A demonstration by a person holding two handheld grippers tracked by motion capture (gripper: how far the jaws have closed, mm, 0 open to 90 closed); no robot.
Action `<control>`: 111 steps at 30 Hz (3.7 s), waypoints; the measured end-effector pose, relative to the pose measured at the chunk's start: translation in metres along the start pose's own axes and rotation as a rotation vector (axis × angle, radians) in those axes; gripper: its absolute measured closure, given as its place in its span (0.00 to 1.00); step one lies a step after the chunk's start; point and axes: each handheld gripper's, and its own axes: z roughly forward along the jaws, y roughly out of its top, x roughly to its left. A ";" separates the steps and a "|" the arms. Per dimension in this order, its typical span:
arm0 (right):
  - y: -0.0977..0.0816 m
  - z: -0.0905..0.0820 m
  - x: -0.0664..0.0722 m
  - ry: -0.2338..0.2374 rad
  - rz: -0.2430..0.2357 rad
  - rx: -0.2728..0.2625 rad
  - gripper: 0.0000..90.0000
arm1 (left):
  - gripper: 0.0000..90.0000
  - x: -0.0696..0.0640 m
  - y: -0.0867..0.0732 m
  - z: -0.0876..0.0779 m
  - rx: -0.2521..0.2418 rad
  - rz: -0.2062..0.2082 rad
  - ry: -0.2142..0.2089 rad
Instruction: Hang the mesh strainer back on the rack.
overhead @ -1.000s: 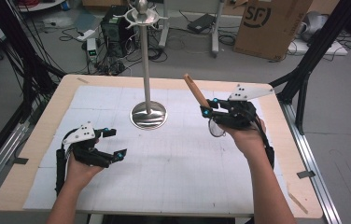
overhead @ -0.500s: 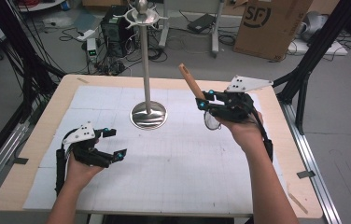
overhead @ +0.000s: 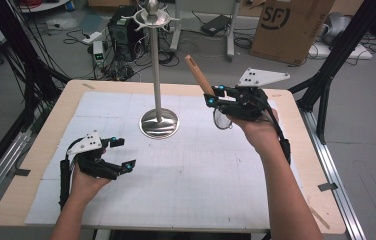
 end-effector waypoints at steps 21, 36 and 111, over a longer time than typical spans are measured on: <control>0.028 0.015 -0.005 -0.003 -0.019 -0.010 0.76 | 0.10 0.000 0.000 0.000 0.000 -0.005 -0.002; 0.051 0.024 -0.006 0.000 -0.020 0.002 0.76 | 0.10 0.001 0.000 0.000 0.001 -0.004 -0.006; 0.063 0.105 -0.019 -0.041 0.011 0.141 0.66 | 0.10 0.003 0.001 -0.005 -0.029 -0.018 -0.005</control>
